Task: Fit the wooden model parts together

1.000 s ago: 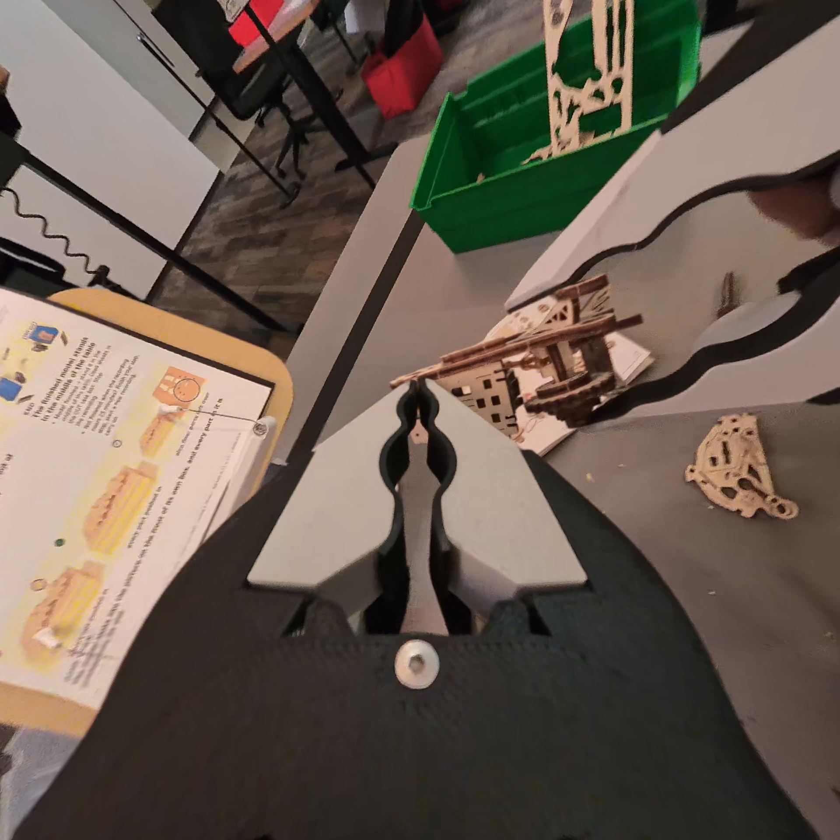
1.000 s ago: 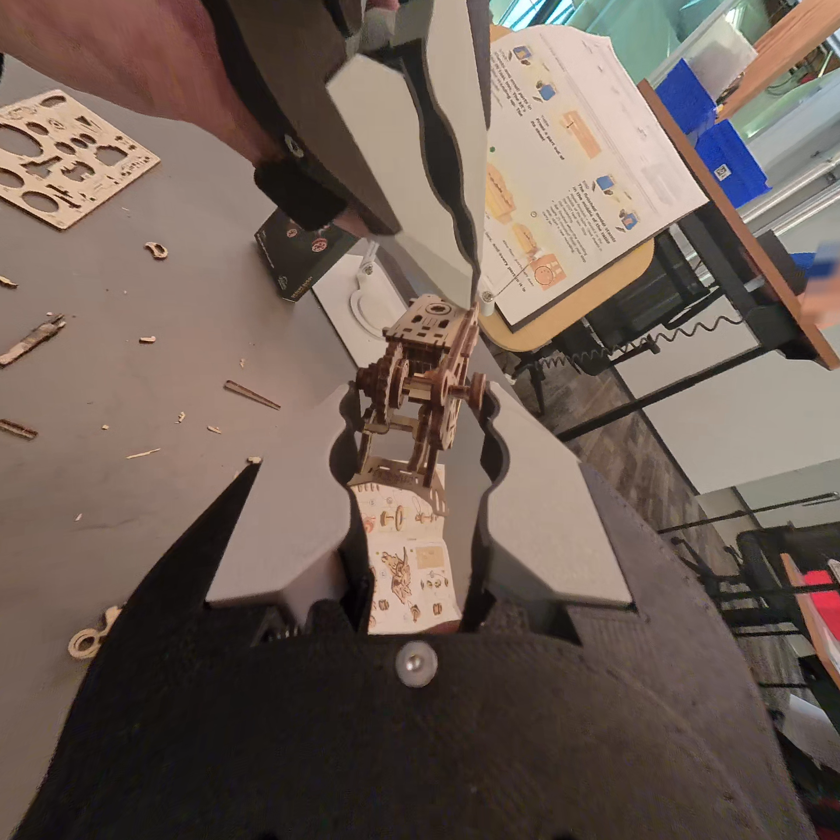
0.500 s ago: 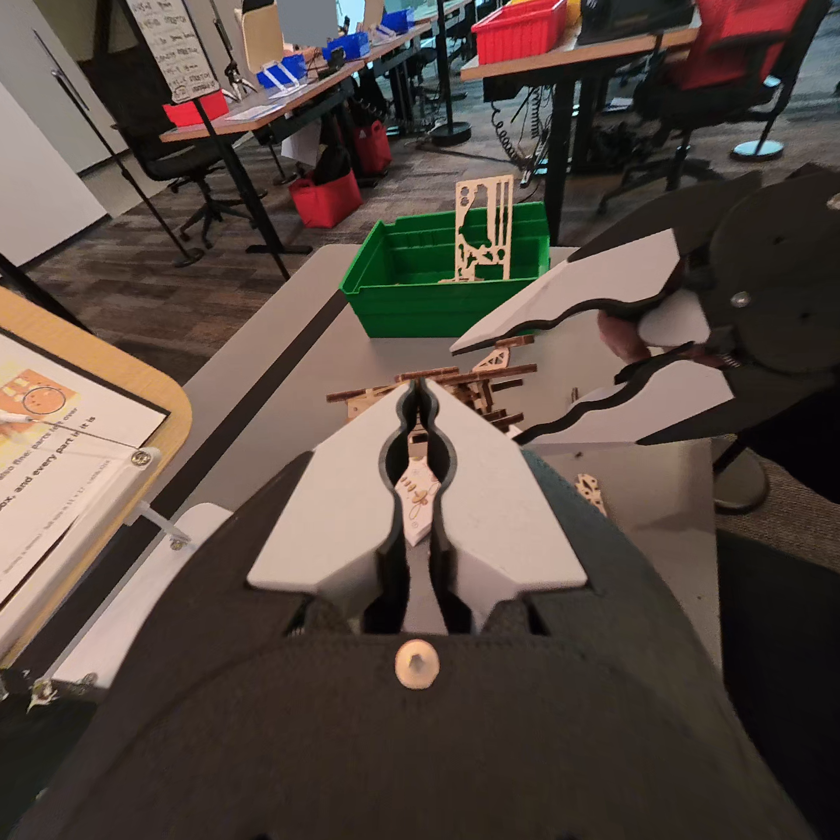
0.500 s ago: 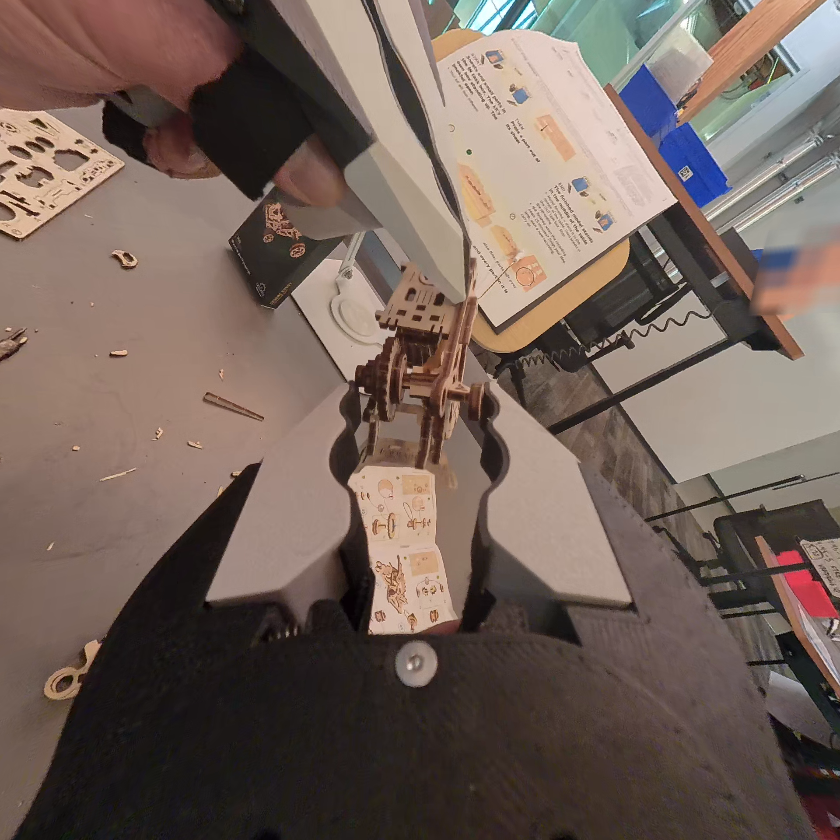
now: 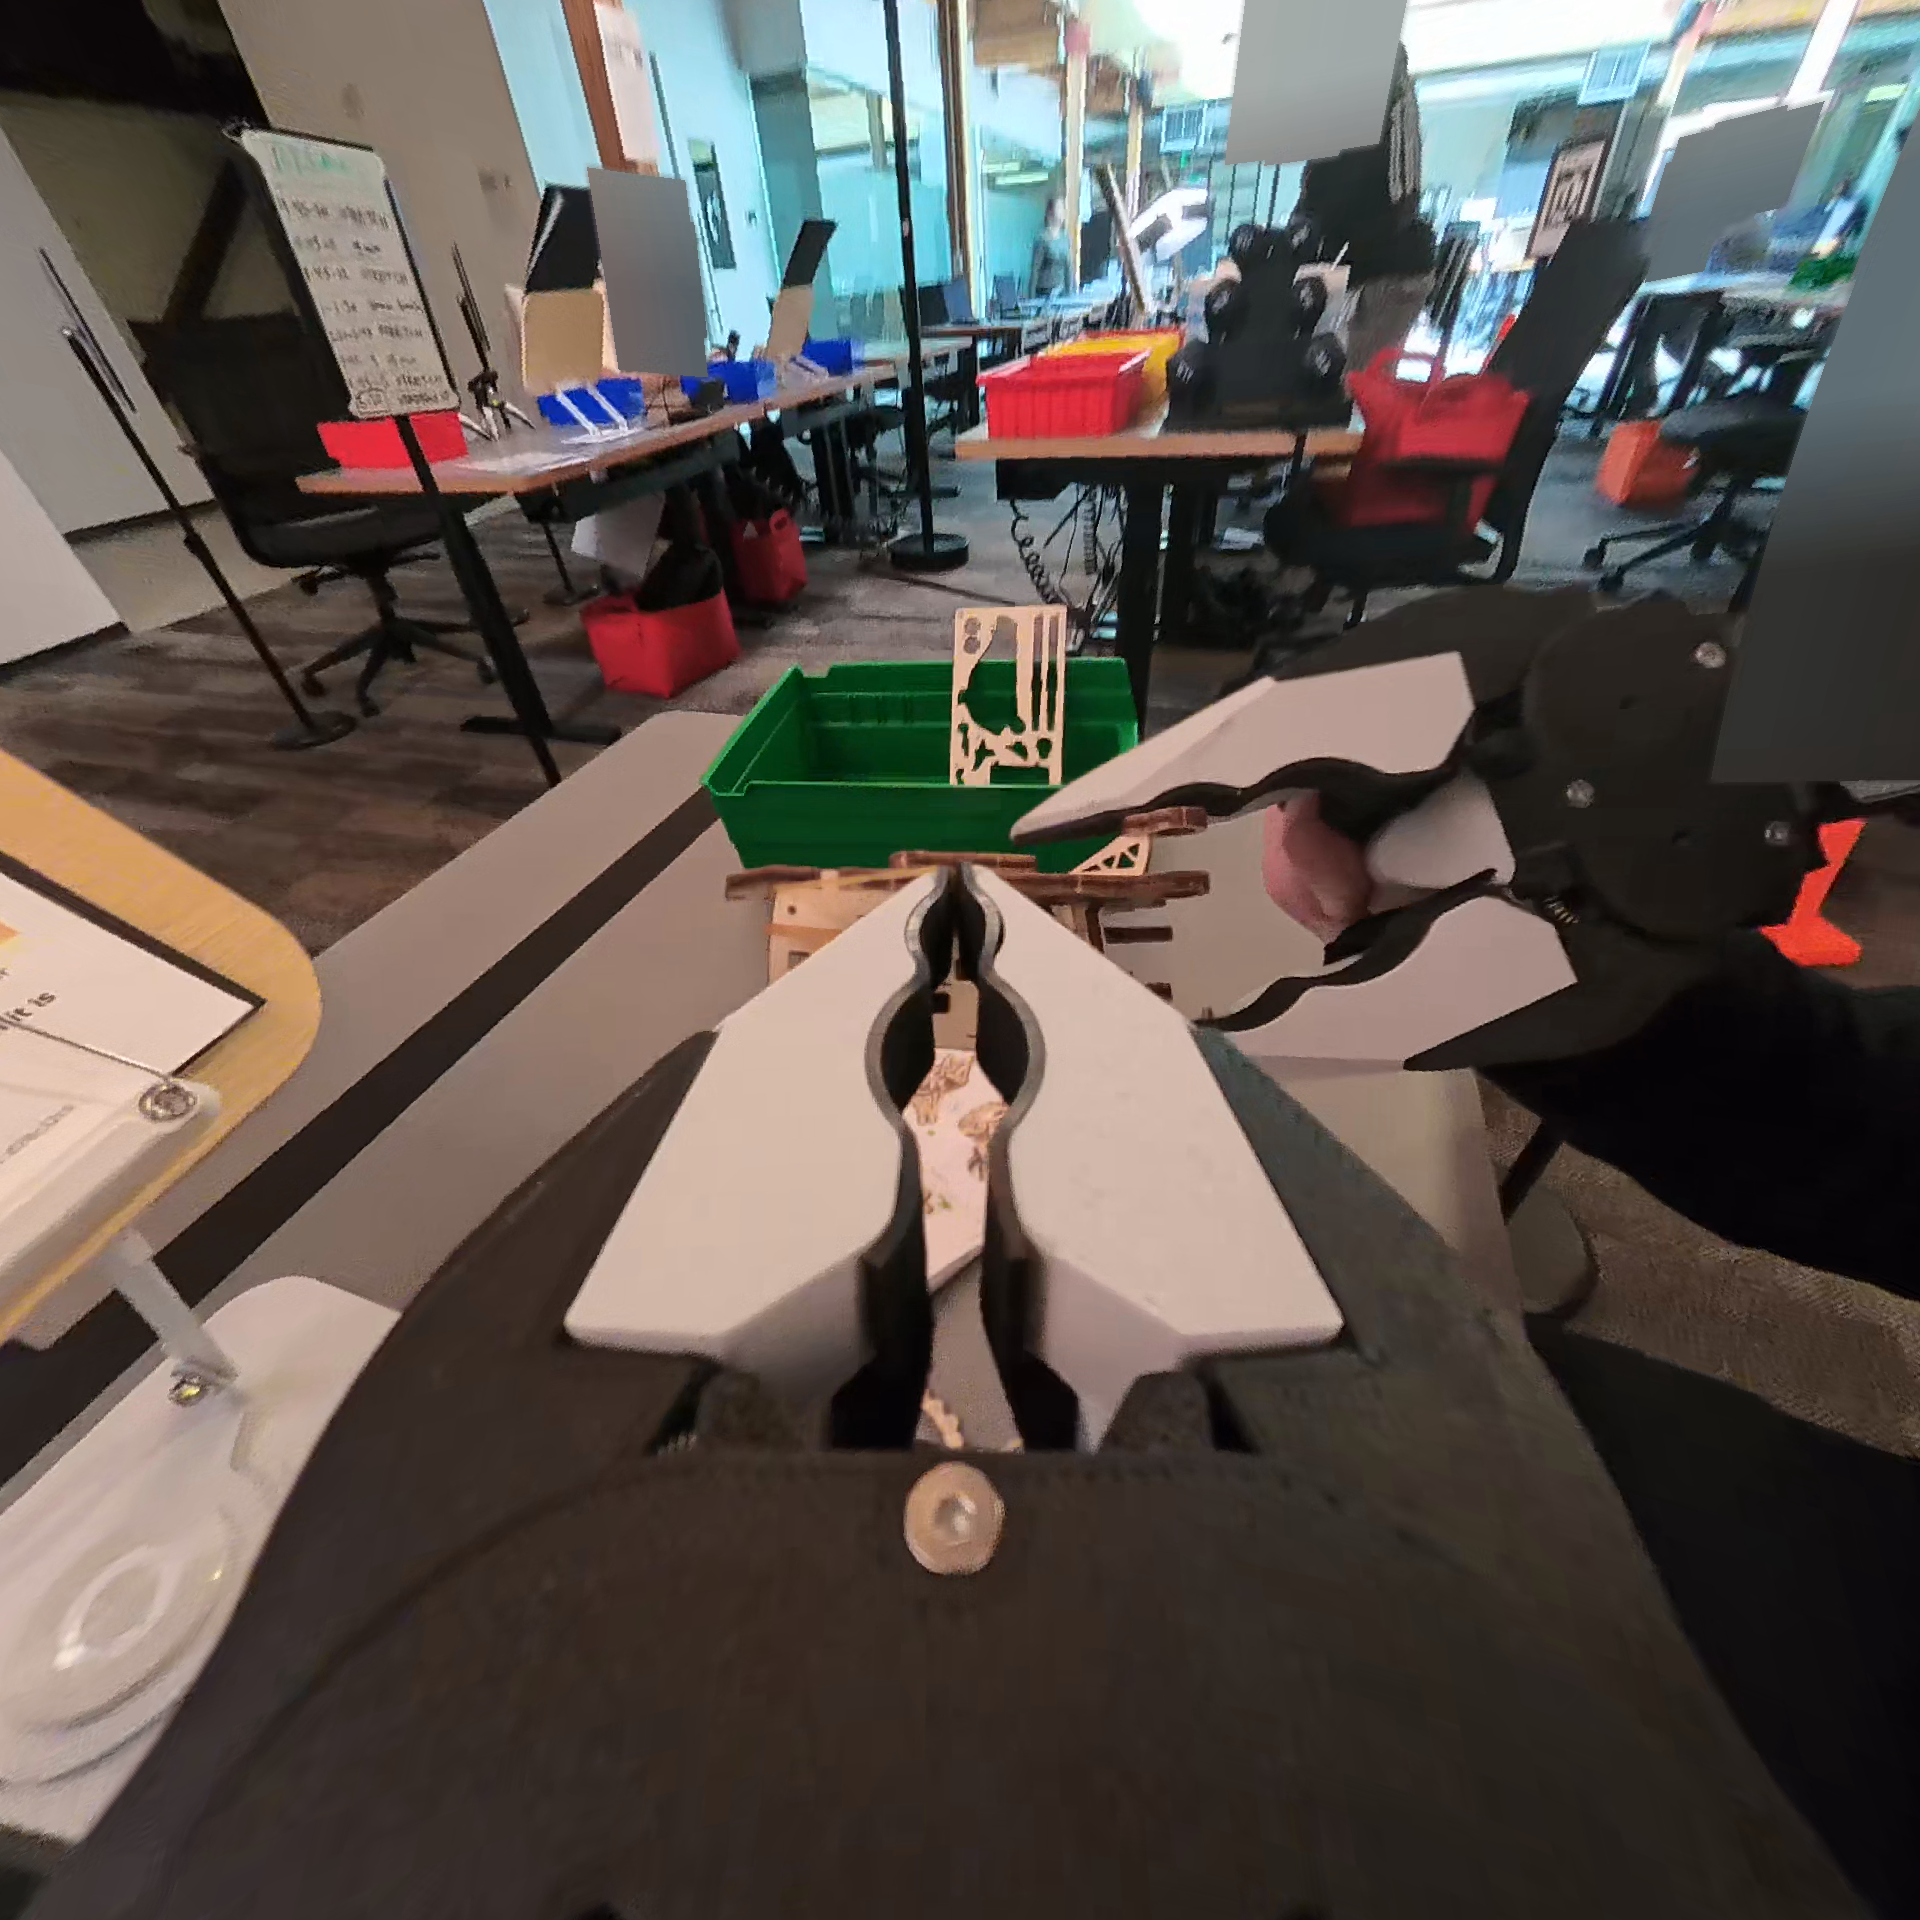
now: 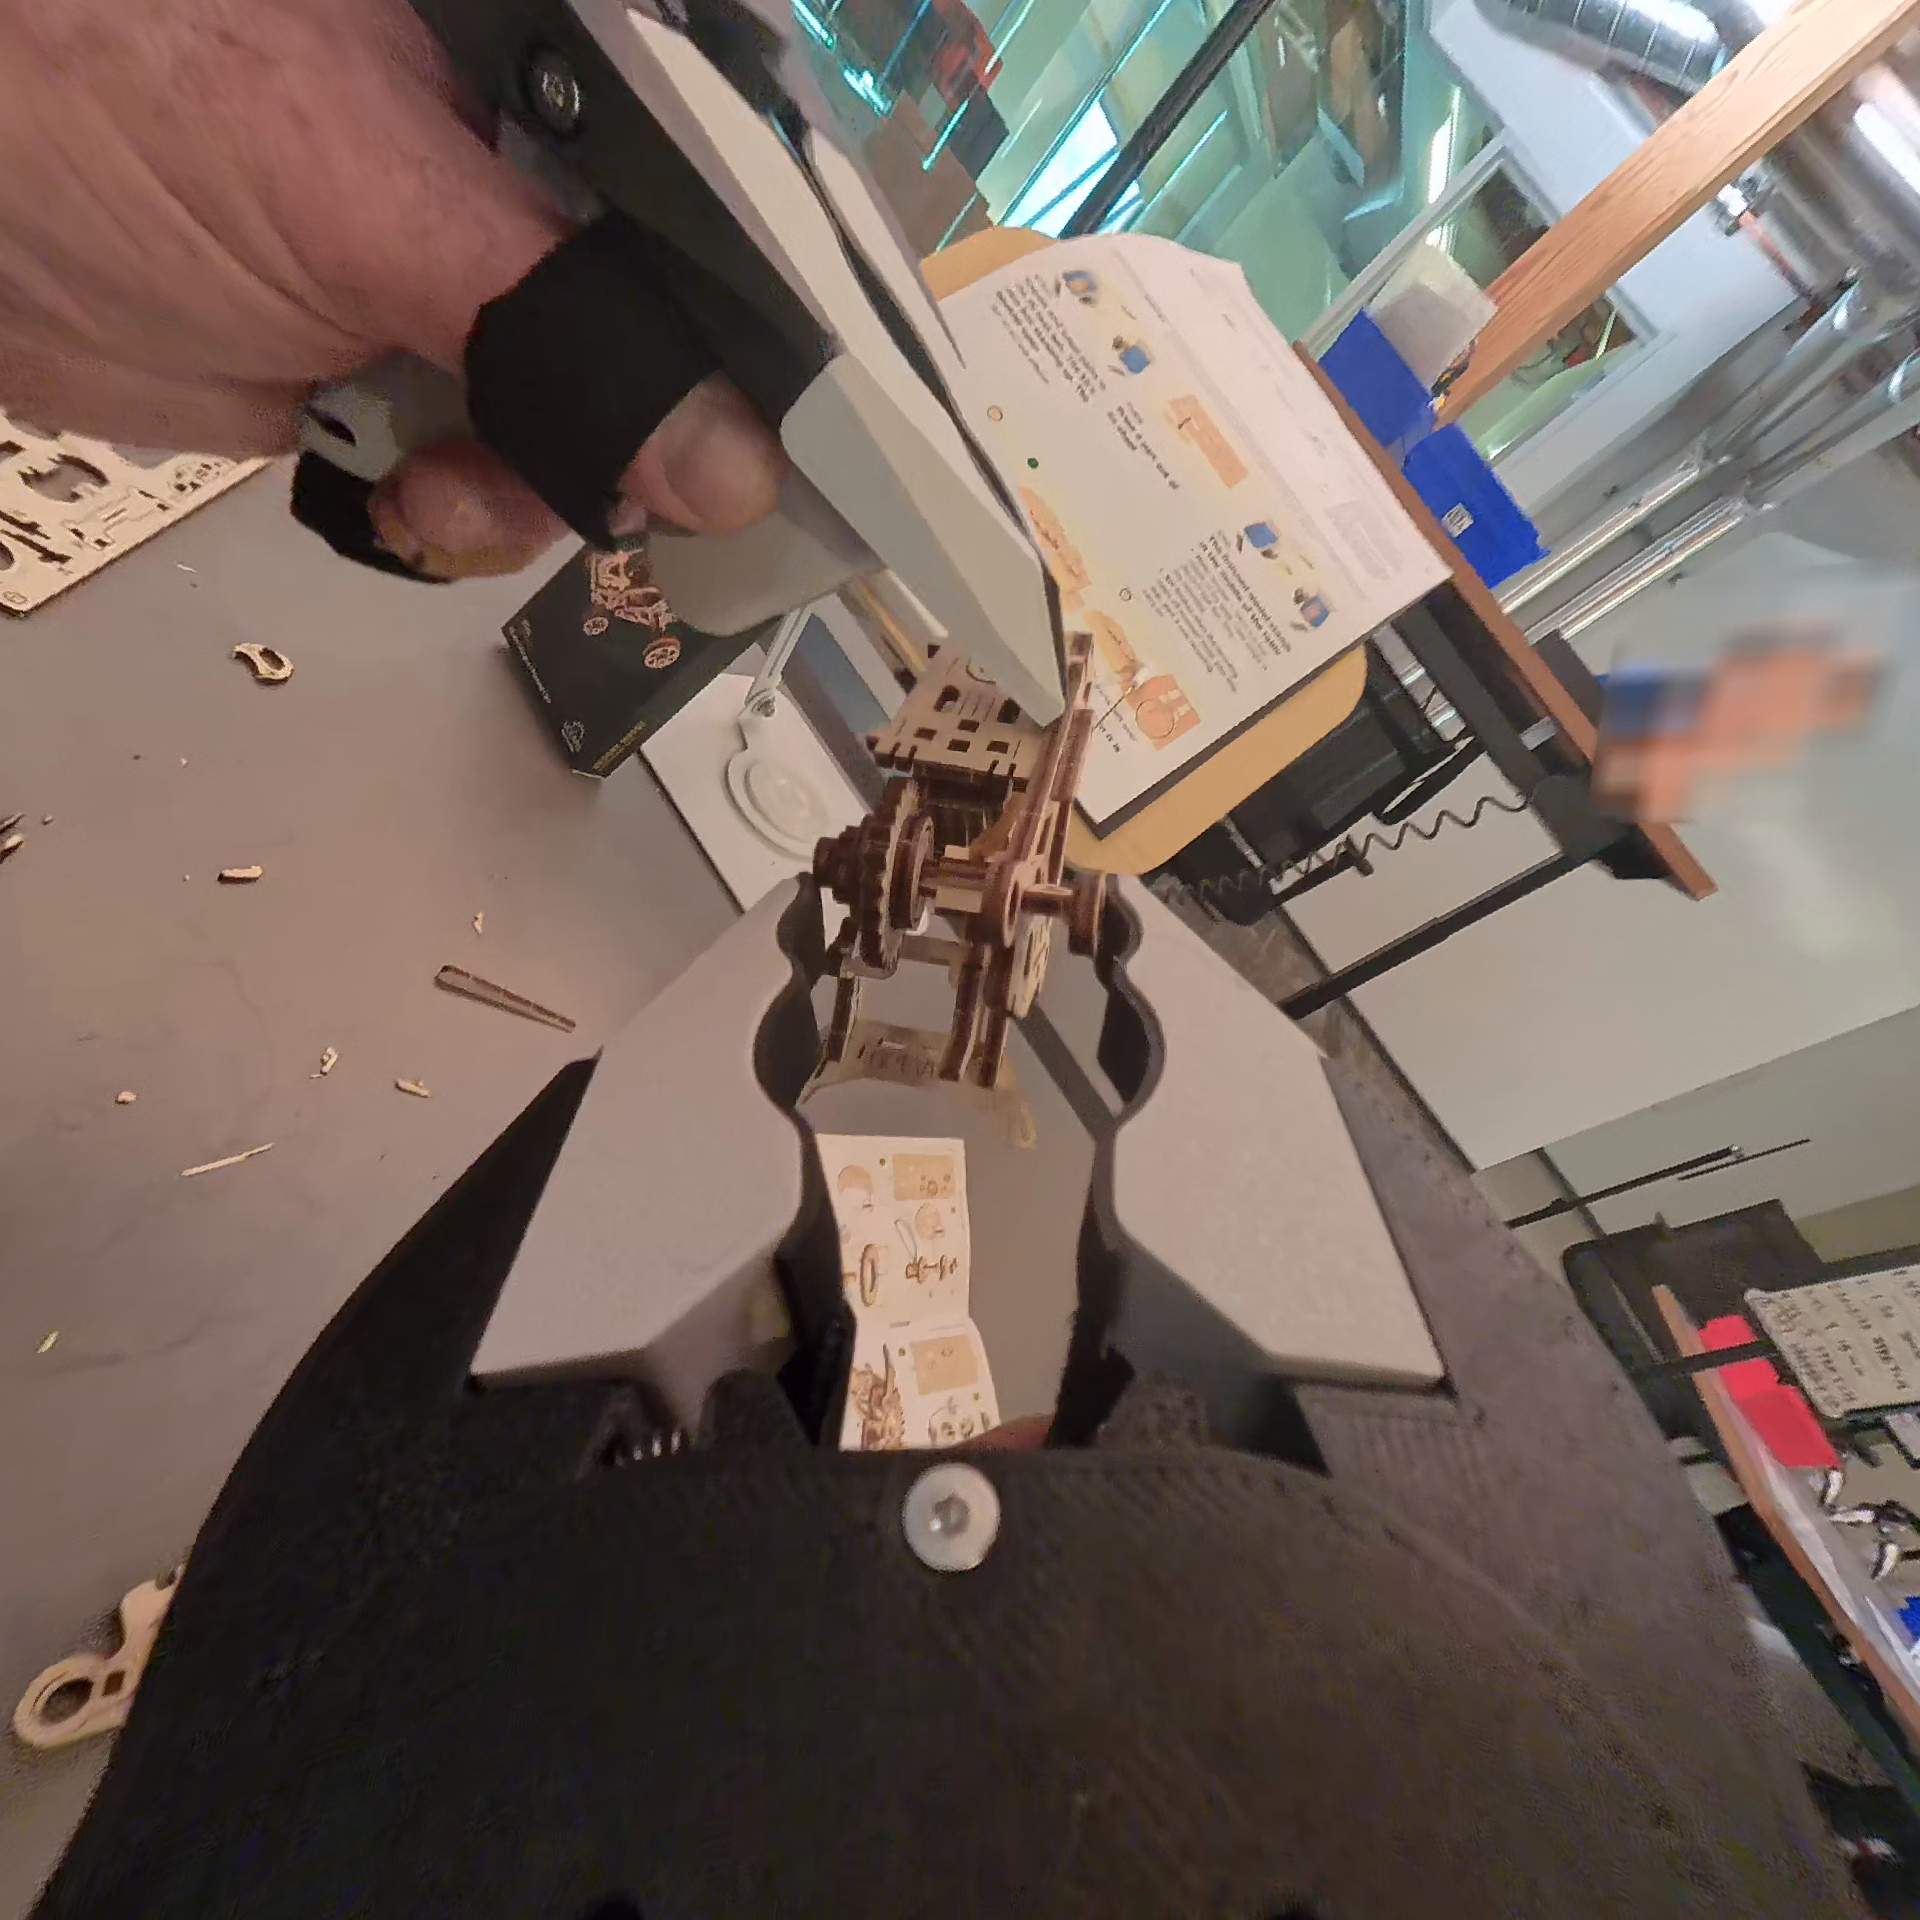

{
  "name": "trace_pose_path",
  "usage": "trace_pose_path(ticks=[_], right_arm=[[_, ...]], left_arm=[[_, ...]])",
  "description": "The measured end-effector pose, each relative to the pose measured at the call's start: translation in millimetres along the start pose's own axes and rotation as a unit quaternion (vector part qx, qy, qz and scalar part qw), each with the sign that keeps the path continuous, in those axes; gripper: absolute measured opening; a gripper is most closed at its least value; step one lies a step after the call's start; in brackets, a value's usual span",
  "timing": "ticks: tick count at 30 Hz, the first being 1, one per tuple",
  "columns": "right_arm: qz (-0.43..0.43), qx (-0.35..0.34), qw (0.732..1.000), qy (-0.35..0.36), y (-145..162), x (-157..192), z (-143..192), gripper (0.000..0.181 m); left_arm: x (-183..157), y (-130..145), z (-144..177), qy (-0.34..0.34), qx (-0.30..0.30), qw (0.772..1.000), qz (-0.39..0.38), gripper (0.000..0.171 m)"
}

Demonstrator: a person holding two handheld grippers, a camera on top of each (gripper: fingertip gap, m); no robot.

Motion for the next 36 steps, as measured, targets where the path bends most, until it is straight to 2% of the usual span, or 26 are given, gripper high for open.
trace_pose_path(ticks=[7, 15, 22, 29, 36], right_arm=[[0.041, -0.032, 0.998, 0.043, -12.4, 15.3, 0.3, 0.049], [0.062, -0.04, 0.997, 0.038, -17.2, 36.7, -6.5, 0.049], [0.069, -0.044, 0.996, 0.028, -16.9, 52.6, -12.6, 0.047], [0.049, -0.042, 0.998, 0.01, -13.5, 58.1, -18.5, 0.047], [0.051, -0.028, 0.998, -0.002, -5.8, 65.6, -30.1, 0.046]], left_arm=[[1.7, 12.7, 3.5, 0.041, -0.052, 0.997, 0.038, 0.0], [4.2, 38.9, 2.7, 0.095, -0.111, 0.983, 0.108, 0.0], [2.8, 50.7, 1.9, 0.101, -0.121, 0.981, 0.112, 0.0], [5.9, 60.2, 0.3, 0.095, -0.106, 0.983, 0.116, 0.0], [12.8, 75.3, -5.3, 0.104, -0.097, 0.977, 0.157, 0.0]])
Point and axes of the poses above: each gripper's, where its closed fingertips meet, z back along the fingers, y out of its underside, x = y × z across the jaws, the point moved 4 cm from there along z, back along the fingers, and after that the axes turned 15 degrees about x, right-handed, at the moved point
